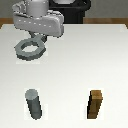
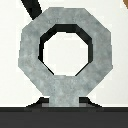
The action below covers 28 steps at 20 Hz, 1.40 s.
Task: Put the loop with the handle onto the peg.
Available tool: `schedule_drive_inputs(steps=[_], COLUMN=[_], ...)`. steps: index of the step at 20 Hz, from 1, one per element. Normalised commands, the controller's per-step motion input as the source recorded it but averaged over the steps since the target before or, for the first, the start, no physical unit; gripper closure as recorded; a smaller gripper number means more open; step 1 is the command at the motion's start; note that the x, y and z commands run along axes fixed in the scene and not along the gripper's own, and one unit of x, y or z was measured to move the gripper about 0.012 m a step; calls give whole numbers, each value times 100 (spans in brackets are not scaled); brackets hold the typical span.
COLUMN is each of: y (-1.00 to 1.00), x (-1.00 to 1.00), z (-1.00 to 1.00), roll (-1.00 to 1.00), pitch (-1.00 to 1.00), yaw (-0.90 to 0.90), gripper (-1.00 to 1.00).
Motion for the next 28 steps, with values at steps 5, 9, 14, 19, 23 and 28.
schedule_drive_inputs(steps=[5,9,14,19,23,28], y=[0,0,0,0,0,20], x=[0,75,100,100,75,0], z=[60,0,0,0,0,0], roll=[0,0,0,0,0,0], pitch=[0,0,0,0,0,0], yaw=[0,0,0,0,0,0], gripper=[100,100,100,100,100,100])
